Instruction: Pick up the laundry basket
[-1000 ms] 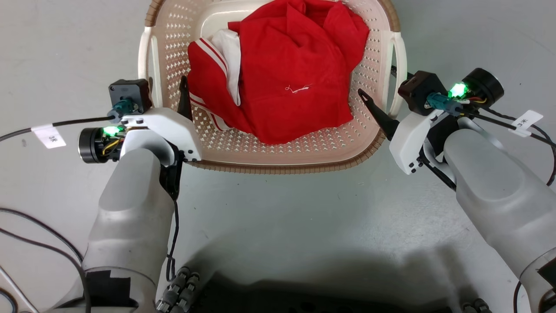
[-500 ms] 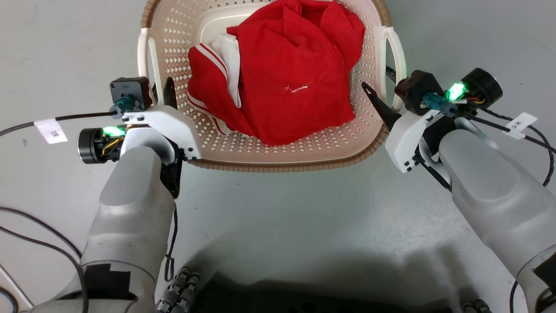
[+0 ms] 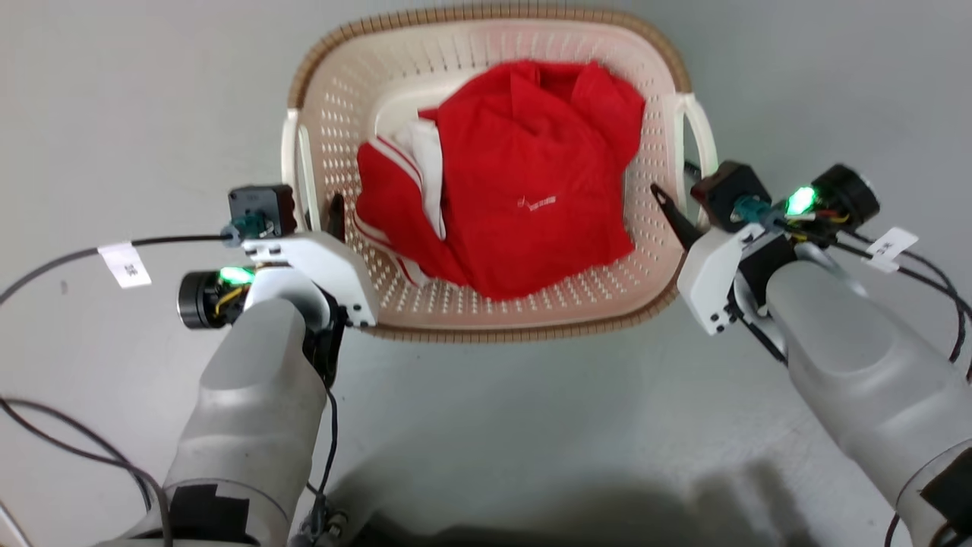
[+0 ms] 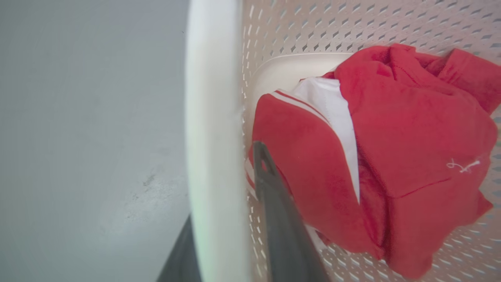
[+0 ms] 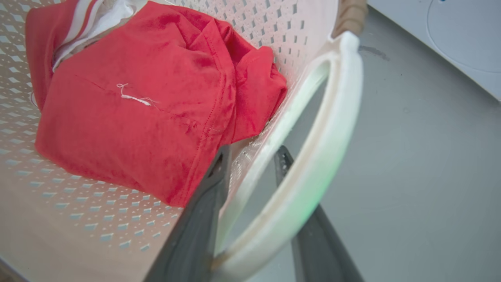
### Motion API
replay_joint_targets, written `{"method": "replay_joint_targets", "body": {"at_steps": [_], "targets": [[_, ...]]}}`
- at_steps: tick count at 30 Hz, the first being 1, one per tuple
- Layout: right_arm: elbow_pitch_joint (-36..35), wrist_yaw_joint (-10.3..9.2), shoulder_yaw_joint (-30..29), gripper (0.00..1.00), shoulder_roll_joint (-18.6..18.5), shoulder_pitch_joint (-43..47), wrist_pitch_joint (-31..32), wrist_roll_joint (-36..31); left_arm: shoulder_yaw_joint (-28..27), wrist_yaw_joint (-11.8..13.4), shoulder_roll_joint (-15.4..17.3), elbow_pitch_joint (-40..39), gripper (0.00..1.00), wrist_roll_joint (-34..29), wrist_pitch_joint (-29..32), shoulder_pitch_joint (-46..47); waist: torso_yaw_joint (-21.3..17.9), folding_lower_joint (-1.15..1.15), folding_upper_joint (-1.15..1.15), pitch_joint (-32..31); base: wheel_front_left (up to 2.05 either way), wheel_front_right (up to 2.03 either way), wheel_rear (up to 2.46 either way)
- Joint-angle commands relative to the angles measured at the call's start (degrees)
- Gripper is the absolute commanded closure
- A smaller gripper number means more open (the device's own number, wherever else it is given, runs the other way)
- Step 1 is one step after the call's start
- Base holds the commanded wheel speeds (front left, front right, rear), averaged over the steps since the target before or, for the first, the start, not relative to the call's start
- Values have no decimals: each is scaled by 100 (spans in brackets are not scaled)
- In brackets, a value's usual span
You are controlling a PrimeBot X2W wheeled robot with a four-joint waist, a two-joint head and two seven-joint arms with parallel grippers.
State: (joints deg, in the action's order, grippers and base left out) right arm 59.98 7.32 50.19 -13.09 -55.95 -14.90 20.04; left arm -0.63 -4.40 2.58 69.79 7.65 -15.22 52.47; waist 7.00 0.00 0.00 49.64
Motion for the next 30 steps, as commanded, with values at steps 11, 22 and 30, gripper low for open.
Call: {"method": "replay_joint_targets", "body": {"at_steps": [11, 22, 30], "targets": [[513, 32, 343, 100, 392, 622, -44, 338, 215, -155, 49, 314, 100, 359, 27, -654, -319, 0, 0, -1430, 0, 0, 0], [1001, 33, 708, 100, 656, 1300, -38, 837, 503, -216, 51, 393, 100, 707, 310, -1517, -537, 0, 0, -2847, 0, 0, 0], [1153, 33, 1019, 100, 832, 1762, 275, 1213, 657, -239, 50, 399, 100, 736, 722, -2120, -753, 0, 0, -3804, 0, 0, 0]]}}
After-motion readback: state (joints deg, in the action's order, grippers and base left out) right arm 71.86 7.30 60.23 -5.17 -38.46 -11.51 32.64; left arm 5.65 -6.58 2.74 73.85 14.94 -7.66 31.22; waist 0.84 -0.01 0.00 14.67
